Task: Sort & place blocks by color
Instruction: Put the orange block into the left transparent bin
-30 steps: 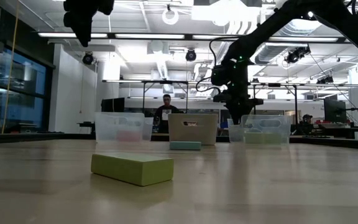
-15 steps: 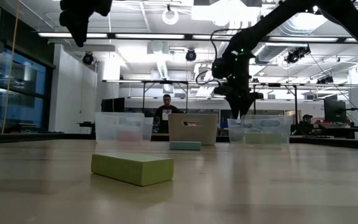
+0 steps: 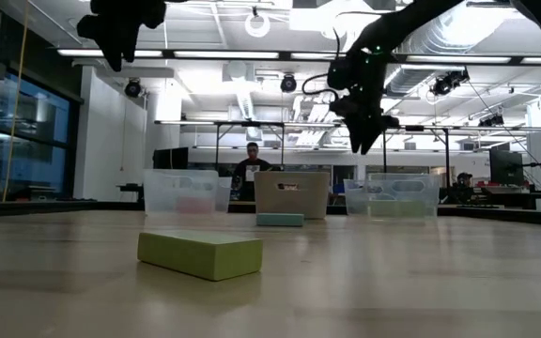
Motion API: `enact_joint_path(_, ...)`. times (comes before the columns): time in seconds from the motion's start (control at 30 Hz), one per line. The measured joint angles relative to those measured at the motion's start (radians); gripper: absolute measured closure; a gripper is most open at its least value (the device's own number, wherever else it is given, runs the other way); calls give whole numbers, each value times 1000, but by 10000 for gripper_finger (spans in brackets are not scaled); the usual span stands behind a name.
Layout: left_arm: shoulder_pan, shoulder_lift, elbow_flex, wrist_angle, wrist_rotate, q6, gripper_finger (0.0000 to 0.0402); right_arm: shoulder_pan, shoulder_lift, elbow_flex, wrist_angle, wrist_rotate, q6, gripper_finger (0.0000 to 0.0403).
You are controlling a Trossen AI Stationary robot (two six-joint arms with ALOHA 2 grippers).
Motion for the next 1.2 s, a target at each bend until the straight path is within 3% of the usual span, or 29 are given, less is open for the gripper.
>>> enact_joint_path(0.13,-51,-16,0,-1,94,-198,209,0,-10,0,-1,-4,-19,279)
enact_joint_path(0.6,-353,-20,0,-1,87,-539,211,5,-9,0,-1,-4,-43,279)
enact_joint_path(0.97,-654,-20,0,-1,104,-754,211,20,-9,0,-4,-9,60,279)
enact_joint_path(1.2,-834,-20,0,-1,38,-962,211,62,-8,0,-11,-11,83,279)
